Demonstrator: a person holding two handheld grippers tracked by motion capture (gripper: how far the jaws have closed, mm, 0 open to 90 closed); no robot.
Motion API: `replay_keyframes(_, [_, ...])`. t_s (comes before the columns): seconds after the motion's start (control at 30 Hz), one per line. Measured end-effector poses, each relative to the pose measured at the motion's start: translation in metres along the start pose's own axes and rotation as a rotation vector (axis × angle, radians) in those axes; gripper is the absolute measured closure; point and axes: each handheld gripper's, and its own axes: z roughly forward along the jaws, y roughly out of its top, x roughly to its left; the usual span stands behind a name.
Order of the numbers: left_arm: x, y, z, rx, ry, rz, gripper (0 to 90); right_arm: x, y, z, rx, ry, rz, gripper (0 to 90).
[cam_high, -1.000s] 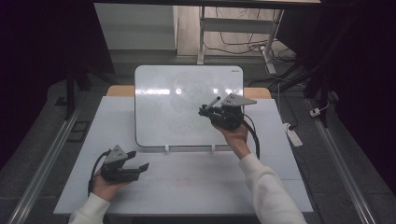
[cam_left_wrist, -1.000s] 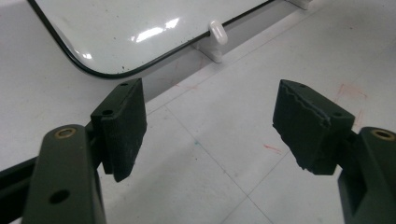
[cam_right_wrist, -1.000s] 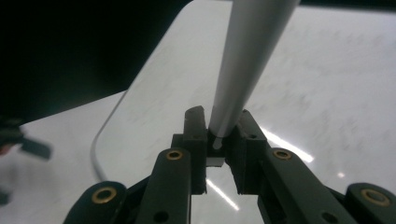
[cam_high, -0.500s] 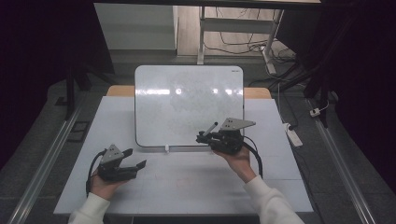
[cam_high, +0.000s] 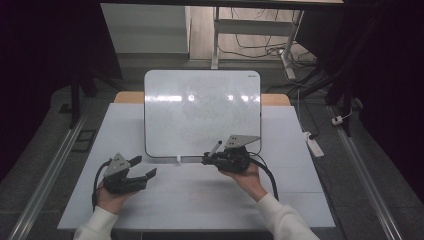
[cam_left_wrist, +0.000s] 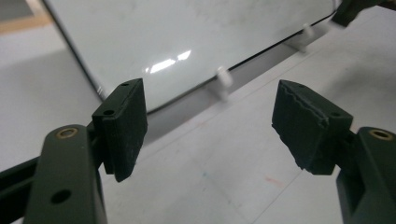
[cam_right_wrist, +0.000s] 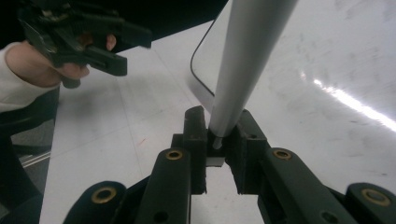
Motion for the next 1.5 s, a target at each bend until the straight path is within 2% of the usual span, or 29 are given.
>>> replay_keyframes(0.1, [-0.011,0.014,0.002,-0.018,-0.04,0.033,28.1,0.003,-0.002,0.006,0.013,0.016,0.005,77.7])
replay_keyframes(0.2, [-0.021,0.036,0.009,-0.027,-0.075,0.076,27.9,0.006,-0.002,0.009,0.016,0.033,0.006,77.7])
replay_keyframes(0.27, [-0.027,0.05,0.015,-0.043,-0.122,0.076,28.4,0.007,-0.001,0.011,0.011,0.046,0.015,77.7])
replay_keyframes(0.47, [-0.051,0.085,0.04,-0.053,-0.207,0.137,29.7,0.007,0.0,0.011,0.006,0.056,0.022,77.7])
replay_keyframes(0.7, [-0.069,0.106,0.067,-0.055,-0.287,0.167,35.6,0.008,-0.001,0.011,0.011,0.062,0.027,77.7])
replay_keyframes(0.77, [-0.072,0.109,0.071,-0.058,-0.309,0.176,41.2,0.008,-0.001,0.012,0.014,0.065,0.03,77.6])
replay_keyframes(0.87, [-0.074,0.112,0.076,-0.059,-0.326,0.188,45.5,0.009,-0.001,0.012,0.015,0.068,0.031,77.6])
replay_keyframes(1.0, [-0.075,0.112,0.081,-0.049,-0.354,0.204,59.5,0.009,-0.002,0.013,0.016,0.074,0.035,77.7])
replay_keyframes(1.07, [-0.076,0.111,0.082,-0.043,-0.362,0.21,69.4,0.009,-0.002,0.014,0.019,0.074,0.035,77.6])
replay_keyframes(1.1, [-0.076,0.111,0.082,-0.042,-0.365,0.217,79.3,0.01,-0.002,0.014,0.022,0.075,0.035,77.7])
replay_keyframes(1.2, [-0.076,0.11,0.081,-0.043,-0.35,0.241,80.8,0.01,-0.003,0.015,0.024,0.08,0.038,77.6])
replay_keyframes(1.43, [-0.074,0.109,0.074,-0.047,-0.345,0.239,81.7,0.012,-0.003,0.016,0.017,0.086,0.034,76.7])
replay_keyframes(1.47, [-0.072,0.109,0.071,-0.046,-0.331,0.243,81.7,0.015,-0.003,0.016,0.002,0.077,0.023,70.3])
replay_keyframes(1.5, [-0.069,0.108,0.068,-0.044,-0.306,0.249,81.7,0.015,-0.003,0.016,0.002,0.077,0.023,70.3])
